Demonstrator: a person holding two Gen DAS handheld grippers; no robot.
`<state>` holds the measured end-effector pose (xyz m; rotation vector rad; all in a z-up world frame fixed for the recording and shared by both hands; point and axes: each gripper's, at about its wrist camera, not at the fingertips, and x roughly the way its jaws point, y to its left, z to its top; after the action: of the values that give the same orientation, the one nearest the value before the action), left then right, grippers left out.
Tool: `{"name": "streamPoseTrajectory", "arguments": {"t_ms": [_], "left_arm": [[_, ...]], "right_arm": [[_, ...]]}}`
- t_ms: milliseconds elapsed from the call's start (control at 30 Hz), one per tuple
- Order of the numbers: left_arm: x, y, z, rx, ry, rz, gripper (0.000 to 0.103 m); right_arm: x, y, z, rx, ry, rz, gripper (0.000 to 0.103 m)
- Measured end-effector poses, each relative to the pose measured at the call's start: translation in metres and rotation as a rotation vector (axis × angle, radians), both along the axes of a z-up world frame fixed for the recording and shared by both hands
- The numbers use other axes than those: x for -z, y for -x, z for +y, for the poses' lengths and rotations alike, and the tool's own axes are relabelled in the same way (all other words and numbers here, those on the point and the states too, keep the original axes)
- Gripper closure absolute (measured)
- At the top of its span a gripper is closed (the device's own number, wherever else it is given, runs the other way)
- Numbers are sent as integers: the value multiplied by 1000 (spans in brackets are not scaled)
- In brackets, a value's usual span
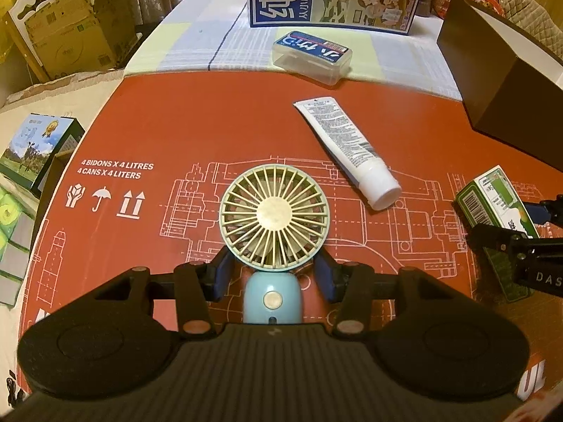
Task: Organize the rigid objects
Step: 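Lift the fan with the left tool while the right tool lifts the medicine box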
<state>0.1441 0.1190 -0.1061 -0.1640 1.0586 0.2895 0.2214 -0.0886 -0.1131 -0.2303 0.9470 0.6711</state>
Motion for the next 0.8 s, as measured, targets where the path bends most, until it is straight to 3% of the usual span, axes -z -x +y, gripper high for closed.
{"name": "streamPoseTrajectory", "arguments": {"t_ms": [800], "left_arm": [[-24, -4, -6, 26, -14, -81, 59]], "right_arm": [[-18, 2, -5, 22, -40, -36, 51]]}}
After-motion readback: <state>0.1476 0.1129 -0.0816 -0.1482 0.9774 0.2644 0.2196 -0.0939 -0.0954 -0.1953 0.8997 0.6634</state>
